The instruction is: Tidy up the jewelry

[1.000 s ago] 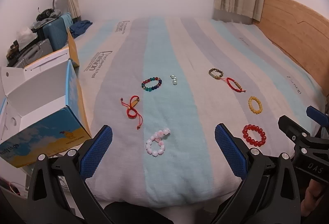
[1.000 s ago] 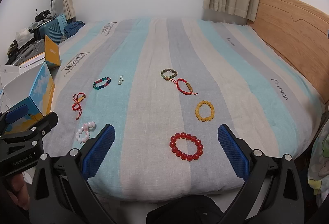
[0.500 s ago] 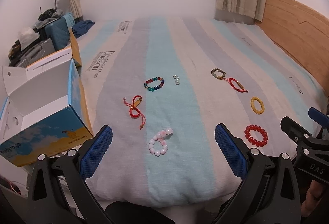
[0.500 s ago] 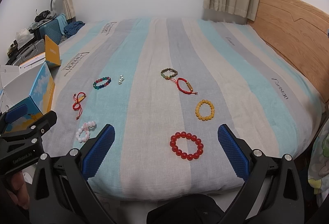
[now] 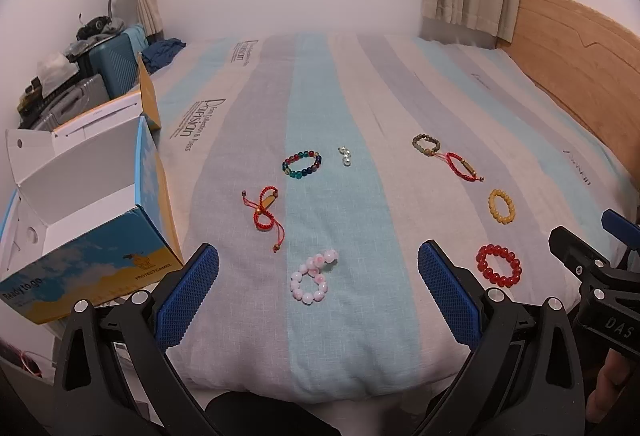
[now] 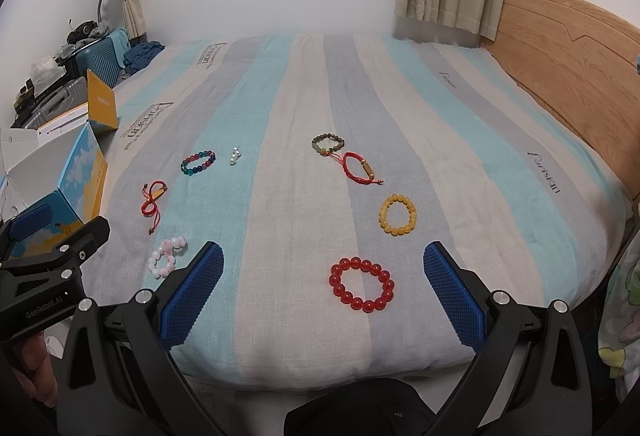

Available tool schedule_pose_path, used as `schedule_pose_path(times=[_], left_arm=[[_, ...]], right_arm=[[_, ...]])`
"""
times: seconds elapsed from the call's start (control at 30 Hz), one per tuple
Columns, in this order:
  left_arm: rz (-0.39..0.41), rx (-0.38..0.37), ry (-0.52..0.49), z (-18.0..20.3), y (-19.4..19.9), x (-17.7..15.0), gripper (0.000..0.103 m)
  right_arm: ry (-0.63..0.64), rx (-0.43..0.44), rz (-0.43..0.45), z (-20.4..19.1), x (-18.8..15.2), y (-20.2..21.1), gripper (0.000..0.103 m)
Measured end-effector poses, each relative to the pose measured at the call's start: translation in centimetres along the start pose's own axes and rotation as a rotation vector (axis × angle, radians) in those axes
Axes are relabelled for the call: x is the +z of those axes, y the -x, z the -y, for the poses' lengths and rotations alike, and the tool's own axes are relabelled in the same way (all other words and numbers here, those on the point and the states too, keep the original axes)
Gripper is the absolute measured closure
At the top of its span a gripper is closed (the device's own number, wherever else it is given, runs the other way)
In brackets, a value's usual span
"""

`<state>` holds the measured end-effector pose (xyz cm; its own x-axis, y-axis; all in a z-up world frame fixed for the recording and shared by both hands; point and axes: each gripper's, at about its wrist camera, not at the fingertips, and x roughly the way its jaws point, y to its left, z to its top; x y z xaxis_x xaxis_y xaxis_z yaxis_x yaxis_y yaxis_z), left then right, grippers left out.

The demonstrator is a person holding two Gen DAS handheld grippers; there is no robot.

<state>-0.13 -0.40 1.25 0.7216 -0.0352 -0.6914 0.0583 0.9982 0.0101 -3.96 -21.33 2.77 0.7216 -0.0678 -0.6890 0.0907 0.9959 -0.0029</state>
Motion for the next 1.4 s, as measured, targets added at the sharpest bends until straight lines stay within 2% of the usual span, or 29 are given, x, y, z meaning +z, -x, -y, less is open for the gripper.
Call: schedule_pose_path(times=[0.5, 0.77, 0.87, 1.13, 1.4], left_arm=[[-0.035, 0.002, 0.029, -0.9, -1.8, 2.4, 0.006], [-0.154, 0.005, 0.038, -4.0, -7.5, 6.4, 0.006], [-0.237, -0.021, 0.057, -5.4, -11.0, 7.4, 0.006], [-0.421, 0.014, 0.059, -6.7, -19.7, 6.6, 0.006], [-0.506, 0.016, 0.048, -7.1, -24.6, 4.4, 0.006]], right_arm=[[-0.005, -0.010, -0.012, 1.0, 2.5, -1.0, 0.007], [0.041, -0.056, -0.042, 3.0, 6.8, -4.1, 0.007], [0.045, -0.072, -0.109, 4.3, 8.4, -7.0, 0.007], [0.001, -0.035, -0.379, 8.5, 9.7, -17.2, 0.007], [-0.050, -0.031, -0.524, 11.3, 8.8, -23.3, 0.007]])
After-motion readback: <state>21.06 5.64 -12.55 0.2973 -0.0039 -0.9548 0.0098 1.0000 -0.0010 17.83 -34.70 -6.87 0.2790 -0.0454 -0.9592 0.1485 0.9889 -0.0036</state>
